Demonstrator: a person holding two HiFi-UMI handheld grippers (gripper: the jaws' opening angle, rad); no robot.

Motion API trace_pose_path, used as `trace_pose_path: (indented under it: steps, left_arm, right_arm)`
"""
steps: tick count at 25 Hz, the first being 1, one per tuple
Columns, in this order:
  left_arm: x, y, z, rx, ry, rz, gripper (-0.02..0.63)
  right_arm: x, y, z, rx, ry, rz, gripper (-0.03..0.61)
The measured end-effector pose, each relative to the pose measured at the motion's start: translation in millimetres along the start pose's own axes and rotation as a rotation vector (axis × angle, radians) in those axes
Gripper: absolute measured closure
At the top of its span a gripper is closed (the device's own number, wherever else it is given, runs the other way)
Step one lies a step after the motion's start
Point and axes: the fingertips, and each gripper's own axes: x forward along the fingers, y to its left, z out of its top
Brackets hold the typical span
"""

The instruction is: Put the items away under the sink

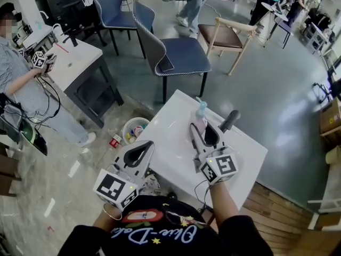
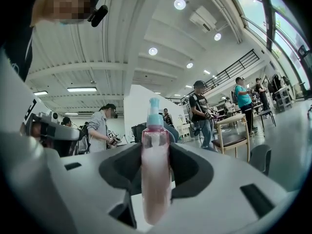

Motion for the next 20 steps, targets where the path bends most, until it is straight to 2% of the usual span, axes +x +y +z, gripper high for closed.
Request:
trace_pose_path:
  steps: [8,20]
  left_arm:
    - [-2,2,-4,0.002,0.007,0.007,0.606]
    - [-4,6,-1,0.002,0.004,0.003,0.606]
  right_arm:
    - [-3,-1,-20,0.008,0.039,-0.008,0.393]
    - [-2,5,-17,0.007,0.039,-0.011,0.393]
